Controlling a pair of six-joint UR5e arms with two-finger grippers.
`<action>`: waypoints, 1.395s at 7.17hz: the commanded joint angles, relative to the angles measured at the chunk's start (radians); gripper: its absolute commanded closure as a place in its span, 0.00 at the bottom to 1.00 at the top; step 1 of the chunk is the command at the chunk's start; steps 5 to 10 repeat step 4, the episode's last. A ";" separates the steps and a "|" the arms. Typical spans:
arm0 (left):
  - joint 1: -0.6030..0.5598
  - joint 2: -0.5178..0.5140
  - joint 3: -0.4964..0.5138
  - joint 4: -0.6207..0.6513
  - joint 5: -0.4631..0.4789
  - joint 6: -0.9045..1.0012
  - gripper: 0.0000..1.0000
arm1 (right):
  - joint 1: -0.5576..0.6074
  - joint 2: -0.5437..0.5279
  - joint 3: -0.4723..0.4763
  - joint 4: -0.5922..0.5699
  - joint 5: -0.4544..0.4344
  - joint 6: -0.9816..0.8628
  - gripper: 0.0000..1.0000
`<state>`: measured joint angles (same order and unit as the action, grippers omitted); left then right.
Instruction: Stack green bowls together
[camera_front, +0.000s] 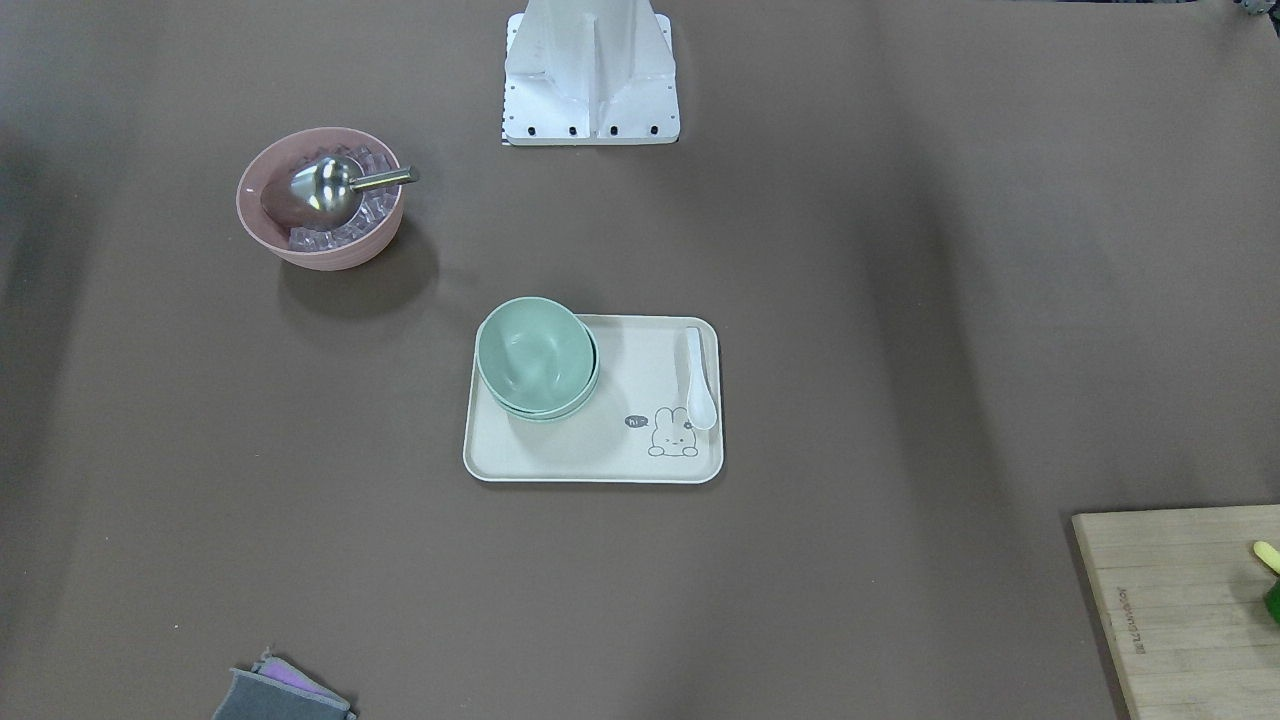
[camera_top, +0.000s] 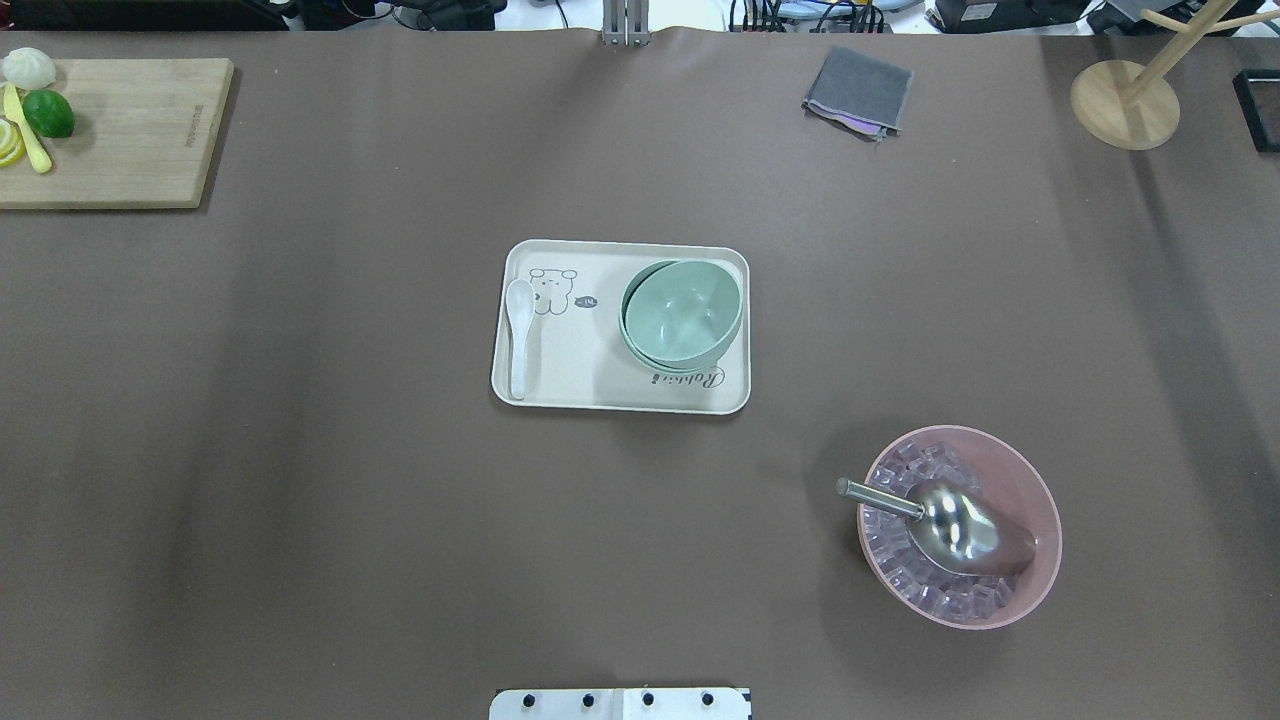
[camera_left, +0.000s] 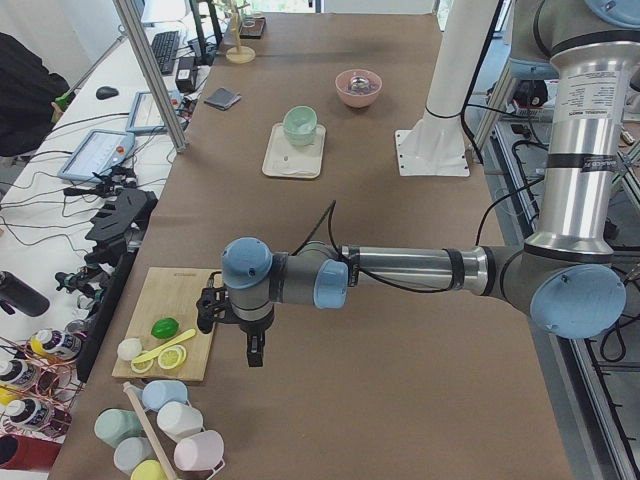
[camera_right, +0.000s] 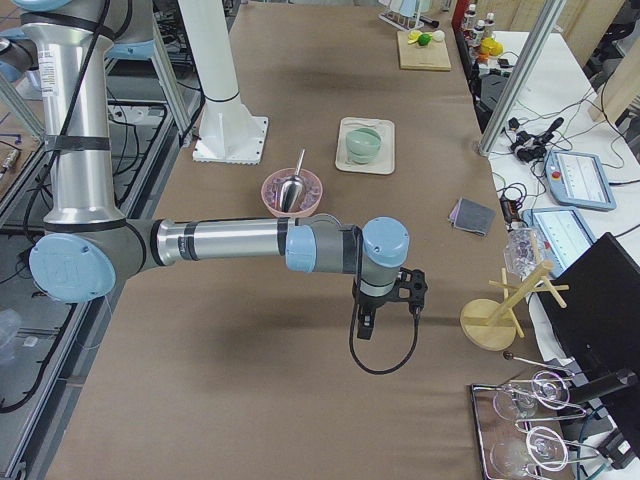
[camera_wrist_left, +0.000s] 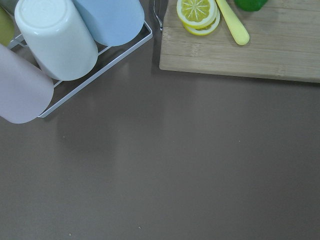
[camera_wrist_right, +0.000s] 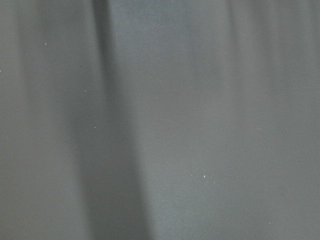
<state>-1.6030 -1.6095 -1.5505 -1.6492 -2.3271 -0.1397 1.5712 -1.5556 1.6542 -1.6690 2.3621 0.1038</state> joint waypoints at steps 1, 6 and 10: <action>0.000 -0.006 0.001 0.000 0.002 0.000 0.02 | 0.001 0.000 -0.004 0.000 0.000 -0.001 0.00; 0.002 -0.007 0.000 0.002 0.002 -0.001 0.02 | -0.002 0.000 0.003 0.000 0.002 0.002 0.00; 0.002 -0.007 0.000 0.002 0.002 -0.001 0.02 | -0.002 0.000 0.003 0.000 0.002 0.002 0.00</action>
